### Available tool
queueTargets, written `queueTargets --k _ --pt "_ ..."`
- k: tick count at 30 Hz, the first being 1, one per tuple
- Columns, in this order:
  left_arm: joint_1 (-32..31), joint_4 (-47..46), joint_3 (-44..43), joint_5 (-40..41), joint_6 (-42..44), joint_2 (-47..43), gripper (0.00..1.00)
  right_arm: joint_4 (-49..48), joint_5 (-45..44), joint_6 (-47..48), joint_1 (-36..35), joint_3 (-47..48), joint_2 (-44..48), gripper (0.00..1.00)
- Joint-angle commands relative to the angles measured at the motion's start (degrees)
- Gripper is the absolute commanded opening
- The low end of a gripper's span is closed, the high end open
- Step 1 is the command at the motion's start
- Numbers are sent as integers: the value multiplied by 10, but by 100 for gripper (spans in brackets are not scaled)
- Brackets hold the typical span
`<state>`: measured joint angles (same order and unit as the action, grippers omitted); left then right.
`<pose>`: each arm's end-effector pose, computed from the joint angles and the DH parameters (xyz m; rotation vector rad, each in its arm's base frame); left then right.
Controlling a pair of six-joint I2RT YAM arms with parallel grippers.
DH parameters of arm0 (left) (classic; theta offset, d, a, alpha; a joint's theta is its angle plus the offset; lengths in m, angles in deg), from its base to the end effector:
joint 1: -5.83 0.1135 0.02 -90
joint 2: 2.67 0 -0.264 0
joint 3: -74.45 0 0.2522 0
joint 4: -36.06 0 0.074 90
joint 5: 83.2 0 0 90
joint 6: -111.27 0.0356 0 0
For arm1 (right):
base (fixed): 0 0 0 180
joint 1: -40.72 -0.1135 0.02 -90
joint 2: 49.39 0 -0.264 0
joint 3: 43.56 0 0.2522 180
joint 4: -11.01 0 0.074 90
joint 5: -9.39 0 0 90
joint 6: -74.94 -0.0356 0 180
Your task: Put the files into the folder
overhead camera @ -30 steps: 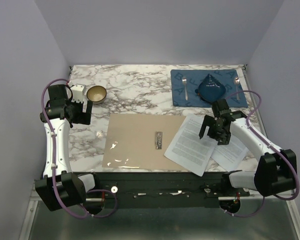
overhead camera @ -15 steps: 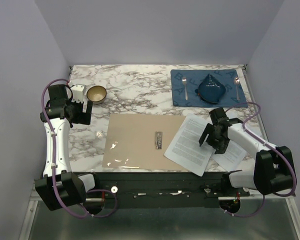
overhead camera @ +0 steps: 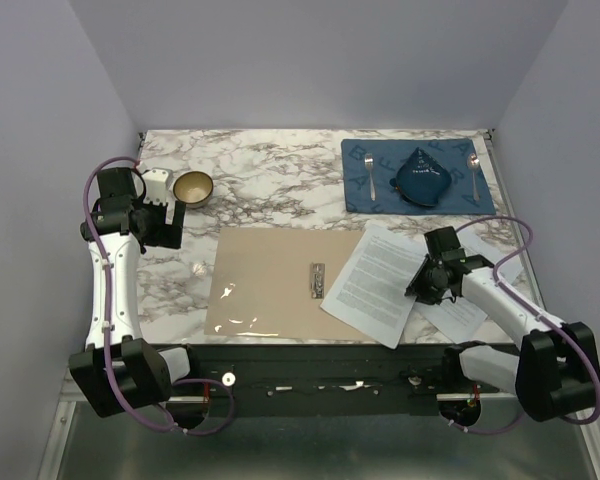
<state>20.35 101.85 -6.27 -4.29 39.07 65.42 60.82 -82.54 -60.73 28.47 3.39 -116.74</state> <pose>0.2272 0.0518 0.3264 0.1507 2.4695 -0.0014 0.1877 0.0395 0.1661 0.8178 2.6953 0.1964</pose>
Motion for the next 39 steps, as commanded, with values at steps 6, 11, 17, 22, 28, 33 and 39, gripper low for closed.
queueTargets --k 6,11,17,22,28,33,39 --pt "2 6 -12 5 15 15 99 -70 53 5 5 -33 104 1" --pt "4 -3 0 3 18 23 99 -128 141 67 3 -20 150 1" --pt "3 -27 29 17 19 49 99 -136 192 124 -17 70 185 1" --pt "3 -53 60 41 25 63 99 -136 226 151 -78 157 142 1" --pt "3 -75 89 66 36 63 99 -115 190 176 -215 281 39 1" --pt "3 -82 103 80 47 60 99 -101 182 190 -271 382 -13 1" --pt "4 -85 119 66 54 49 99 -102 194 213 -288 410 -58 1"
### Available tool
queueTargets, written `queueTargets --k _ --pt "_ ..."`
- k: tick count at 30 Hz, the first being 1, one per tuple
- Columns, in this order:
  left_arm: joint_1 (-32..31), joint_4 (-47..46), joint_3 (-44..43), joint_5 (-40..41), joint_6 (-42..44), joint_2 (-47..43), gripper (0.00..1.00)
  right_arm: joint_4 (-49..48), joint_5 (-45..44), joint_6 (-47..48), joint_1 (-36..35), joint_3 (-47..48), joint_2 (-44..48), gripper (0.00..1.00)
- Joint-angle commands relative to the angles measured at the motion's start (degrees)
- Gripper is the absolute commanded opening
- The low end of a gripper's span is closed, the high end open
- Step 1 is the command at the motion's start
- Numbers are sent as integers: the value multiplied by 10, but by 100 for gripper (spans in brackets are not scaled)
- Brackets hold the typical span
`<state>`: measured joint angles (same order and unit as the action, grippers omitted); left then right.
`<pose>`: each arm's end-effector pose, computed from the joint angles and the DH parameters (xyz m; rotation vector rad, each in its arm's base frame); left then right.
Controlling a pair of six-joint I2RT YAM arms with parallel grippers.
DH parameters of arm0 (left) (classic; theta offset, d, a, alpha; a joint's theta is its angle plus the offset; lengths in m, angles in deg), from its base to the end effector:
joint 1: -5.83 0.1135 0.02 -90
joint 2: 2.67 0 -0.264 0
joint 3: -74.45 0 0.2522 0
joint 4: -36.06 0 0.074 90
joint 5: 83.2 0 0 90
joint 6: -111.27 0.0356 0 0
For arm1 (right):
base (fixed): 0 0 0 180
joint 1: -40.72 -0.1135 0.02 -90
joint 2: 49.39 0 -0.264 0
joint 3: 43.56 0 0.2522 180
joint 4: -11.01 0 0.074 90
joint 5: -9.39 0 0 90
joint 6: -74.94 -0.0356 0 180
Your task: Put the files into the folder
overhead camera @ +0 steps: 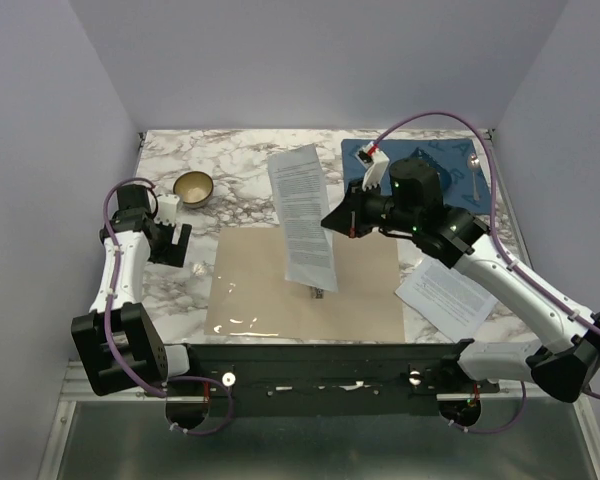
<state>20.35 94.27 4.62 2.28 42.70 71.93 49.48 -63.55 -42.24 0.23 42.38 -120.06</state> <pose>0.2436 0.0602 0.2495 0.1860 2.6612 0.0977 0.2025 0.1866 0.3865 -0.4507 2.0667 1.0351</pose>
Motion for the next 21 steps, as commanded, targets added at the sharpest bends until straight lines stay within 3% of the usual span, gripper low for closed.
queueTargets --k 1,10,17,21 --pt "3 -9 12 -3 19 -20 99 9 8 36 -6 20 -32 1" --pt "3 -5 46 -80 55 -43 99 -9 1 113 -17 26 -141 1" --pt "4 -19 64 -67 63 -40 99 -6 -58 179 -17 42 -141 1" --pt "3 -25 65 -59 63 -38 99 4 -48 188 -18 50 -139 1"
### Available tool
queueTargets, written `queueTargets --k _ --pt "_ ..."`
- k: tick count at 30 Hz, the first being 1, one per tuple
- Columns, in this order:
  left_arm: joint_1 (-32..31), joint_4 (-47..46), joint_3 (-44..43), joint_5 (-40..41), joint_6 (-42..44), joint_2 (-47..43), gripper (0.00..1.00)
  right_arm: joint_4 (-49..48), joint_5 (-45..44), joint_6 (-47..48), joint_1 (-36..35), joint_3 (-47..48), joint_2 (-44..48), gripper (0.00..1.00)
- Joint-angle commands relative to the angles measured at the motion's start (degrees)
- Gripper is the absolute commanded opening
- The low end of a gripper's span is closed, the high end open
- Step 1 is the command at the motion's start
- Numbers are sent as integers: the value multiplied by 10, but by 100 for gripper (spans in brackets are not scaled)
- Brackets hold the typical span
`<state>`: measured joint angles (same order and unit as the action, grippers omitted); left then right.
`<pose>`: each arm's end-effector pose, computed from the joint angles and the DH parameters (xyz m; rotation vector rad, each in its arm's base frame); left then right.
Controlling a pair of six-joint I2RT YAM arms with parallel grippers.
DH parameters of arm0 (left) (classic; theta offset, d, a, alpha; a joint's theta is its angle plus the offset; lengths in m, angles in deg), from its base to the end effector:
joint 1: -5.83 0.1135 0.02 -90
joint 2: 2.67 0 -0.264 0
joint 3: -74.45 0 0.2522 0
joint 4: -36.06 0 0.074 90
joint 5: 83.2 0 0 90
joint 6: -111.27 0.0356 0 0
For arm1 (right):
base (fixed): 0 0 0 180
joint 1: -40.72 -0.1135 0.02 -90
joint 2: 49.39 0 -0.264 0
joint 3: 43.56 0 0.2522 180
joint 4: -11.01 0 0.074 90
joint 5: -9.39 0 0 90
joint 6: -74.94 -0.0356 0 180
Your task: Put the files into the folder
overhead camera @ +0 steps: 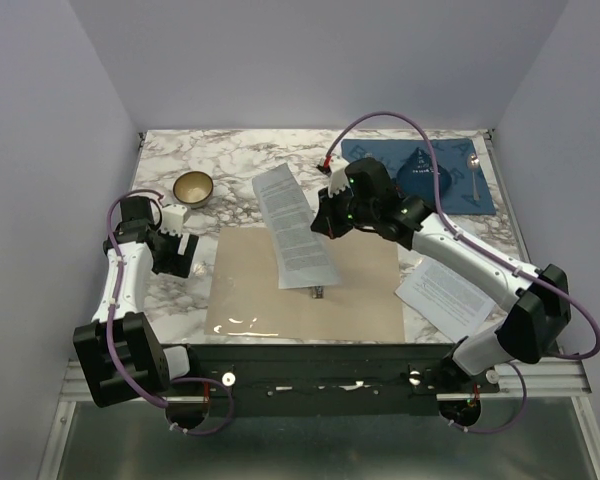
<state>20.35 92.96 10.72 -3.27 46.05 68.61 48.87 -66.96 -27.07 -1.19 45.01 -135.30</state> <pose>0.2265 0.0522 0.2320 0.2912 2.6486 -0.0179 0.2488 0.2346 0.3259 -0.7226 2.1598 0.7767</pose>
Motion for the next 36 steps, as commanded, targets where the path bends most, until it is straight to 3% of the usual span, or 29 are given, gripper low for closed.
queueTargets --k 1,14,31,36 --pt "3 -13 3 -3 28 -5 99 15 -11 37 -5 25 11 1" --pt "3 -17 4 4 21 -5 99 23 -9 13 -77 18 -20 1" --pt "4 -19 7 12 19 -19 99 -8 -14 -43 -113 -8 -3 1" --pt "3 -18 8 14 19 -20 99 -10 -63 -47 -119 -1 8 1"
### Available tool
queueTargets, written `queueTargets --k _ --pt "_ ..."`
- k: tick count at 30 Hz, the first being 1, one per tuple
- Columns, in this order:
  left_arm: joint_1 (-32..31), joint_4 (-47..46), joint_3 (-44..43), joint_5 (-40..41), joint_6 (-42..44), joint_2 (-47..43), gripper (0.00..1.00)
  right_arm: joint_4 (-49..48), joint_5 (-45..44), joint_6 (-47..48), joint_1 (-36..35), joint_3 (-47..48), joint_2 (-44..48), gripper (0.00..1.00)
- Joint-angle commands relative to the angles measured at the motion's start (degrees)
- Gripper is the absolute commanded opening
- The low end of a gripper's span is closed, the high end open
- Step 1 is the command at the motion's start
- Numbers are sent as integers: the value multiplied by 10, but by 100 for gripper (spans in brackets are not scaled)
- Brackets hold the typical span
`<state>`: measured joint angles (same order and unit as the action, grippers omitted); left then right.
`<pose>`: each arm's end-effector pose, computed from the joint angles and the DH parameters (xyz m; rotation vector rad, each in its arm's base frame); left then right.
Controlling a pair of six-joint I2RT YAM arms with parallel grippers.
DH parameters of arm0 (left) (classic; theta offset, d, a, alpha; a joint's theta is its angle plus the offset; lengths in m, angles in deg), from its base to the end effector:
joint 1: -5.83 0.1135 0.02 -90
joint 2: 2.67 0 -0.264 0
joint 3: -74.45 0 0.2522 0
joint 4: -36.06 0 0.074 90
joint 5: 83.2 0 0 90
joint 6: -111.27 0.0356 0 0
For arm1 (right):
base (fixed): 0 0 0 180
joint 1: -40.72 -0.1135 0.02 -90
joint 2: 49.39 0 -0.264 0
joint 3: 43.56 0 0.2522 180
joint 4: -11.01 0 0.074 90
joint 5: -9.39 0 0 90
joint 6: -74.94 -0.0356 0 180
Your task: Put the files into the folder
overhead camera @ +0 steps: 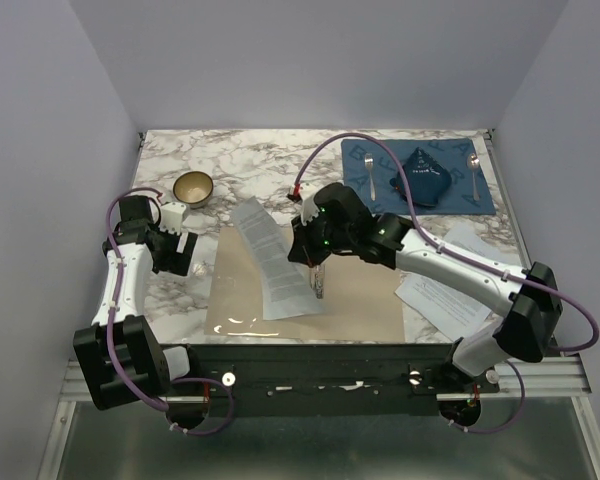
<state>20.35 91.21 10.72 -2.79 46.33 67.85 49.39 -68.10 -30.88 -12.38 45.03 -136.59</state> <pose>0.2277 0.0529 0.2363 0.2960 2.6096 0.0149 0.2016 0.2814 0.3179 -0.8724 2.1847 0.8751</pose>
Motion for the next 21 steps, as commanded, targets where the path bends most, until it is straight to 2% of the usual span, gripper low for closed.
queueTargets --k 1,6,21 --pt "3 -2 9 9 16 -14 99 -15 -65 -7 -6 -2 28 0" --pt "3 -3 15 10 16 -13 99 -4 -110 7 -8 -6 61 1" --pt "3 -13 18 13 21 -10 99 123 -94 34 -7 -16 85 1"
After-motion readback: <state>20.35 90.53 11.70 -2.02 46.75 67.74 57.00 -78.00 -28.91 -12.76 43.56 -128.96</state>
